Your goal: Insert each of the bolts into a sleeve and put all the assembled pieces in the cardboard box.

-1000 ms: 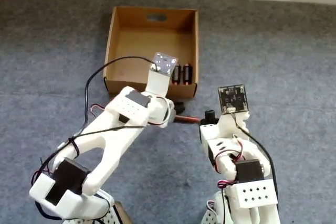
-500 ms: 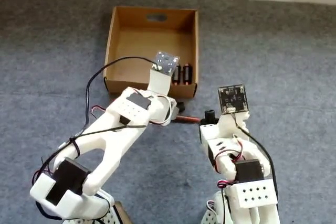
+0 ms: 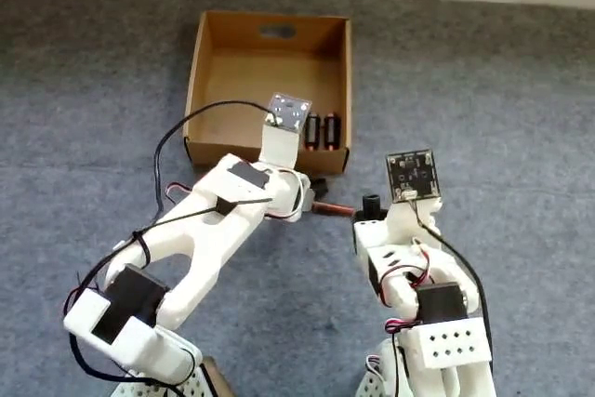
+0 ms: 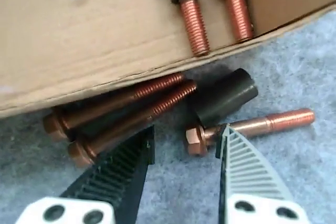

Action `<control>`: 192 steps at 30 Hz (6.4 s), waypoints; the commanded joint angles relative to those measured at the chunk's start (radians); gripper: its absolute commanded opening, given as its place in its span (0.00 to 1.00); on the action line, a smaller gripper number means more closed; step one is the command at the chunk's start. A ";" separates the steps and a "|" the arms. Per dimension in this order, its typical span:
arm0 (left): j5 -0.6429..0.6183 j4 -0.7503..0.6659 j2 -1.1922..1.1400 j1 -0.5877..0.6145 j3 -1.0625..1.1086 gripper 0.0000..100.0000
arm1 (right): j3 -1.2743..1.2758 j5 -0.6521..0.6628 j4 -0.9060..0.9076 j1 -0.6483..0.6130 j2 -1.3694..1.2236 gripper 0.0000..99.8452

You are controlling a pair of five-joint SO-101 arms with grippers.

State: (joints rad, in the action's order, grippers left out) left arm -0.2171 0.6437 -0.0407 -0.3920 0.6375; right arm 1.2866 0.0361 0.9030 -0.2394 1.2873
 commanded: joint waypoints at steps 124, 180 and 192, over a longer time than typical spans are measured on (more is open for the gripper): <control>-0.095 0.098 0.501 0.124 0.254 0.01 | 0.013 -0.014 -0.019 0.012 0.058 0.01; -0.095 -0.647 0.645 -0.297 0.176 0.01 | 0.222 -0.014 -0.107 0.007 0.516 0.01; -0.097 -0.703 0.575 -0.303 0.173 0.01 | 0.222 -0.014 -0.107 0.007 0.516 0.01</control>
State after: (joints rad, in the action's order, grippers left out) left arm -0.3184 -0.0315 0.5286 -0.6866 0.8723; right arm 1.5152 0.0299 0.8201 -0.2394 1.8044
